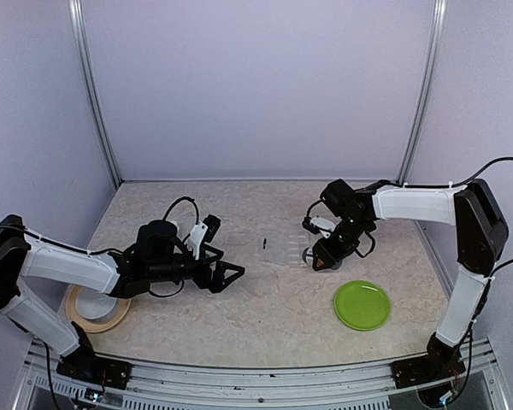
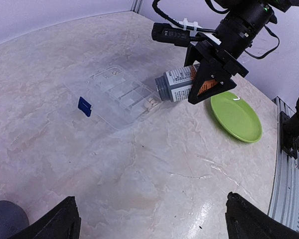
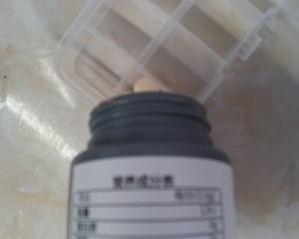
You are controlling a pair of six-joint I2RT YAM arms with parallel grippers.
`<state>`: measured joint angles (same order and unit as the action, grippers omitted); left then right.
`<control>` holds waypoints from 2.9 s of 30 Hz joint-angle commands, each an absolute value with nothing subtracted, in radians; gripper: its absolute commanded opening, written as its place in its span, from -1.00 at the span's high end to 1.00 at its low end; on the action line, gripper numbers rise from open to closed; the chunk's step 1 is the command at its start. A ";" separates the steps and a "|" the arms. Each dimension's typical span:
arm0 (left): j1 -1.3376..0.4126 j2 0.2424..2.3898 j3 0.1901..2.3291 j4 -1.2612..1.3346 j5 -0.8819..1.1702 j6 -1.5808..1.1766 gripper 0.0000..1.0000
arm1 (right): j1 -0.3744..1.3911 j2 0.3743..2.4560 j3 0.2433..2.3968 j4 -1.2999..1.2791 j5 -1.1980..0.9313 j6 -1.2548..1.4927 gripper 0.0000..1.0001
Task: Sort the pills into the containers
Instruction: Pour the pill into the compartment of the pill container.
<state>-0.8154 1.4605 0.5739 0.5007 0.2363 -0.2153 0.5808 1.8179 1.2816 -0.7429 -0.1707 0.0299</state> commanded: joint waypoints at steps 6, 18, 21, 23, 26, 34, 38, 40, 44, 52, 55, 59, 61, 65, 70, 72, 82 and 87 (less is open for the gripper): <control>-0.821 1.456 0.595 0.500 0.244 -0.200 -0.98 | 0.571 1.820 1.281 -0.740 -0.183 0.023 0.87; -0.821 1.457 0.596 0.500 0.244 -0.199 -0.98 | 0.571 1.808 1.253 -0.699 -0.180 0.031 0.88; -0.821 1.458 0.596 0.500 0.245 -0.200 -0.98 | 0.571 1.800 1.241 -0.686 -0.177 0.033 0.89; -0.821 1.458 0.596 0.501 0.245 -0.199 -0.98 | 0.571 1.792 1.231 -0.673 -0.176 0.037 0.89; -0.822 1.459 0.596 0.501 0.244 -0.199 -0.98 | 0.571 1.780 1.216 -0.651 -0.176 0.040 0.90; -0.822 1.462 0.597 0.502 0.245 -0.200 -0.98 | 0.571 1.749 1.186 -0.612 -0.170 0.047 0.91; -0.822 1.461 0.597 0.502 0.245 -0.200 -0.97 | 0.571 1.730 1.159 -0.579 -0.164 0.051 0.91; -0.822 1.460 0.597 0.500 0.244 -0.200 -0.98 | 0.571 1.721 1.145 -0.558 -0.167 0.052 0.91; -0.823 1.460 0.597 0.501 0.243 -0.200 -0.98 | 0.571 1.703 1.113 -0.515 -0.170 0.051 0.92; -0.824 1.460 0.597 0.500 0.242 -0.200 -0.97 | 0.571 1.668 1.069 -0.437 -0.174 0.048 0.93; -0.824 1.461 0.597 0.501 0.242 -0.200 -0.97 | 0.572 1.661 1.060 -0.417 -0.178 0.048 0.93; -0.825 1.461 0.598 0.501 0.241 -0.199 -0.97 | 0.572 1.651 1.046 -0.396 -0.183 0.049 0.93; -0.825 1.460 0.598 0.500 0.241 -0.200 -0.98 | 0.572 1.640 1.035 -0.381 -0.185 0.050 0.94; -0.825 1.462 0.598 0.500 0.240 -0.199 -0.98 | 0.572 1.618 1.009 -0.348 -0.190 0.054 0.94; -0.825 1.463 0.598 0.500 0.241 -0.200 -0.98 | 0.572 1.587 0.970 -0.298 -0.194 0.063 0.93; -0.825 1.464 0.598 0.500 0.241 -0.200 -0.97 | 0.573 1.574 0.949 -0.271 -0.195 0.068 0.94; -0.825 1.467 0.599 0.501 0.239 -0.200 -0.98 | 0.583 1.498 0.822 -0.089 -0.207 0.099 0.94; -0.825 1.466 0.600 0.502 0.239 -0.199 -0.98 | 0.586 1.456 0.747 0.030 -0.206 0.110 0.95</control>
